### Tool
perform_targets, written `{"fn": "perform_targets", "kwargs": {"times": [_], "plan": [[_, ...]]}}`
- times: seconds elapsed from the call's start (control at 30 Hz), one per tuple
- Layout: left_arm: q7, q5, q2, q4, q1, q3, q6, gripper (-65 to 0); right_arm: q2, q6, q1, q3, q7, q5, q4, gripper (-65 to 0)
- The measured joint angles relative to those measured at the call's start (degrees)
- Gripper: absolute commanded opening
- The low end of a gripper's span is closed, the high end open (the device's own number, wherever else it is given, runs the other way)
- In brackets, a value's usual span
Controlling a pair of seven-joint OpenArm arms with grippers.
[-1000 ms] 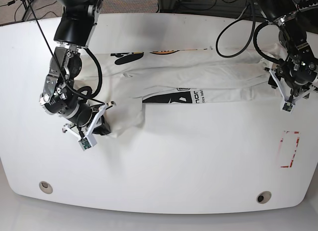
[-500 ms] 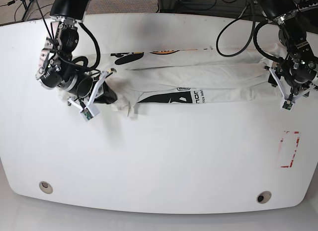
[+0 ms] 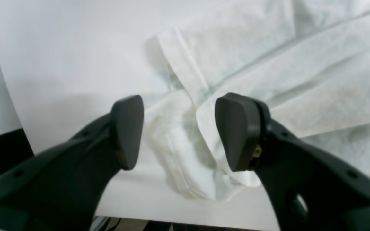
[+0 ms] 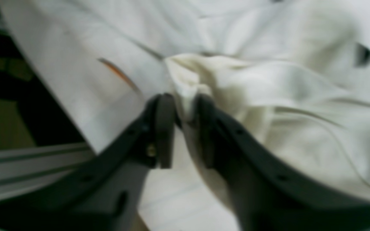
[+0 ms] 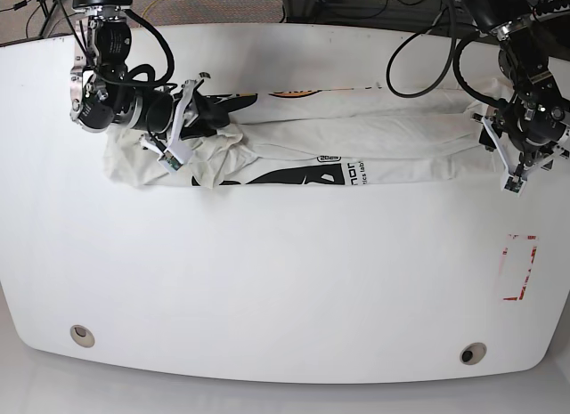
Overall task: Fold the T-shirt properly
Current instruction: 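Grasp the sleeve fabric with the right gripper and tuck it onto the fold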
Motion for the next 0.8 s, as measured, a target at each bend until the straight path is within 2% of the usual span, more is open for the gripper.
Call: {"fn": "perform_targets", "kwargs": {"times": [0.07,0.17,0.43,0.7,0.8], "plan": [[0.0,0.0,0.0,0.0,0.0,0.0,0.0,-27.6,0.9,0.0,-0.4,-0.4,0.2,0.8,0.0,-26.8],[0.0,0.0,0.0,0.0,0.1,0.0,0.0,-27.6,1.6,0.0,-1.2,0.0,0.3,1.8,0.0,-20.8],[0.0,0.0,0.0,0.0,0.1,0.0,0.0,-27.6,0.0,0.0,-1.3,8.7,0.9,1.3,-0.4,-20.6],[0.0,0.0,0.0,0.0,0.1,0.0,0.0,-27.6,-5.5,0.0,1.4,14.6,0.2,-9.9,-3.9,-20.5],[0.0,0.0,0.0,0.0,0.1,-0.1,0.0,-27.6,-6.8,0.0,2.4,14.6,0.6,-10.8,-5.7,-20.5]]}}
